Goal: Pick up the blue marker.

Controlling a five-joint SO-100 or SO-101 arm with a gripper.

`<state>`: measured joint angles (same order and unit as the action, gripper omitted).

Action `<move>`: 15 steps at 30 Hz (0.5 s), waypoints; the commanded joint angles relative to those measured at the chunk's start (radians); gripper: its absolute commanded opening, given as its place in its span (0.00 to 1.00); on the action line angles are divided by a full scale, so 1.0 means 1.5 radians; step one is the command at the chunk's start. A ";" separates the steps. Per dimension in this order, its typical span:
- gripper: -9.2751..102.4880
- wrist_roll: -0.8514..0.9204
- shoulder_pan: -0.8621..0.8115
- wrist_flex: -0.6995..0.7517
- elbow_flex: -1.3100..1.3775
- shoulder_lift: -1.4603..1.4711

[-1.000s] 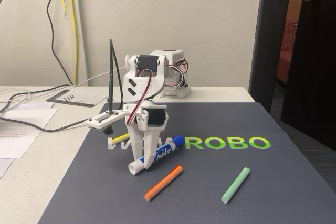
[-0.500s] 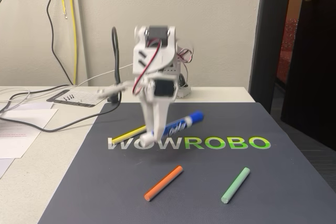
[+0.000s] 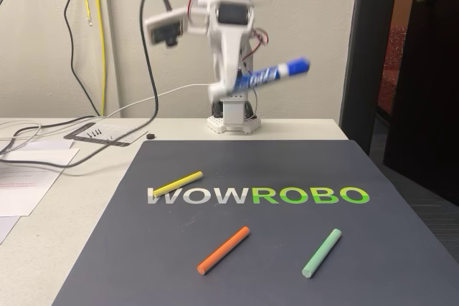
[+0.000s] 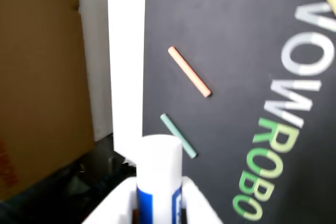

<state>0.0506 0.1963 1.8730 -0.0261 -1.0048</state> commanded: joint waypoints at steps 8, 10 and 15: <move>0.08 -0.152 0.034 0.117 -0.286 -0.367; 0.08 -0.173 0.042 0.117 -0.334 -0.420; 0.08 -0.195 0.064 0.116 -0.455 -0.536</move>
<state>-0.2270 0.2777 1.8730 -0.6397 -1.6997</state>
